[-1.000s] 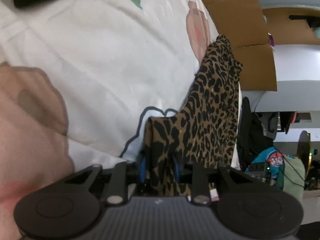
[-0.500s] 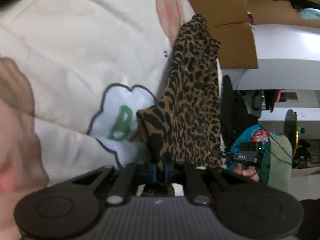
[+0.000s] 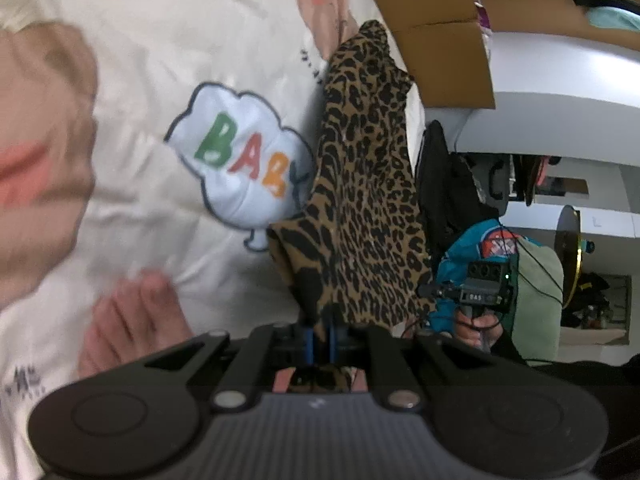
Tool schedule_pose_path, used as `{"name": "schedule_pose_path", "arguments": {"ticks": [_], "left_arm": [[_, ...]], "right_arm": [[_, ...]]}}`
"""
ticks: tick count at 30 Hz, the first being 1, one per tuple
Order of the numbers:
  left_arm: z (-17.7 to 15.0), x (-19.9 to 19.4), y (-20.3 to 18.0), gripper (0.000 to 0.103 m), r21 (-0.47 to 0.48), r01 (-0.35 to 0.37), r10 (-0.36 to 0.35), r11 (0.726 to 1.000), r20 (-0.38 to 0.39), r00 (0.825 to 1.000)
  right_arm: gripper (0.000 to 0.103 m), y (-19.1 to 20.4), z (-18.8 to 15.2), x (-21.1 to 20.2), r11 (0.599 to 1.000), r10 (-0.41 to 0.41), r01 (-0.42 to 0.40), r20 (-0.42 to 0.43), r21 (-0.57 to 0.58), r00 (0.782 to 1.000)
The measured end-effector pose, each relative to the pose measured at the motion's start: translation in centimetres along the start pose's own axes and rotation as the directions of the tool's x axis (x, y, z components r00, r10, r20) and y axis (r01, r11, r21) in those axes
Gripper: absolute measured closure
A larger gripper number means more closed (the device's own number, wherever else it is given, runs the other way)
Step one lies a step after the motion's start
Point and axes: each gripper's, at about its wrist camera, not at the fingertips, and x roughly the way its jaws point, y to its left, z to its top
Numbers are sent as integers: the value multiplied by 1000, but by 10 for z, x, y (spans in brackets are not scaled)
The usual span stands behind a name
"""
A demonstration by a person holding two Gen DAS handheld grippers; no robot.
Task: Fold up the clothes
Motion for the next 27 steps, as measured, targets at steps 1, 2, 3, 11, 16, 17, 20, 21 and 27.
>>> {"name": "schedule_pose_path", "arguments": {"ticks": [1, 2, 3, 11, 16, 17, 20, 21, 27], "left_arm": [[0, 0, 2, 96, -4, -1, 1, 1000, 0, 1000], [1, 2, 3, 96, -8, -1, 1, 1000, 5, 1000], [2, 4, 5, 96, -12, -1, 1, 1000, 11, 1000], [10, 5, -2, 96, 7, 7, -8, 1000, 38, 999], [24, -7, -11, 96, 16, 43, -45, 999, 123, 991], [27, -8, -14, 96, 25, 46, -49, 999, 132, 990], [36, -10, -25, 96, 56, 54, -62, 997, 157, 986], [39, -11, -29, 96, 66, 56, -66, 996, 165, 984], [50, -21, -45, 96, 103, 69, -89, 992, 206, 974]], "right_arm": [[100, 0, -2, 0, 1000, 3, -3, -4, 0, 1000], [100, -1, -2, 0, 1000, 6, -6, 4, 4, 1000], [100, -2, -2, 1, 1000, 9, -9, 13, 9, 1000], [100, -11, 0, 1, 998, 33, -36, 80, 43, 996], [100, -14, 7, -3, 995, 64, -74, 150, 60, 987], [100, -13, 9, -5, 995, 70, -81, 164, 58, 984], [100, -9, 16, -8, 995, 81, -92, 194, 47, 978], [100, -7, 18, -9, 995, 82, -92, 200, 42, 976], [100, -3, 26, -21, 993, 104, -115, 268, 27, 958]]}}
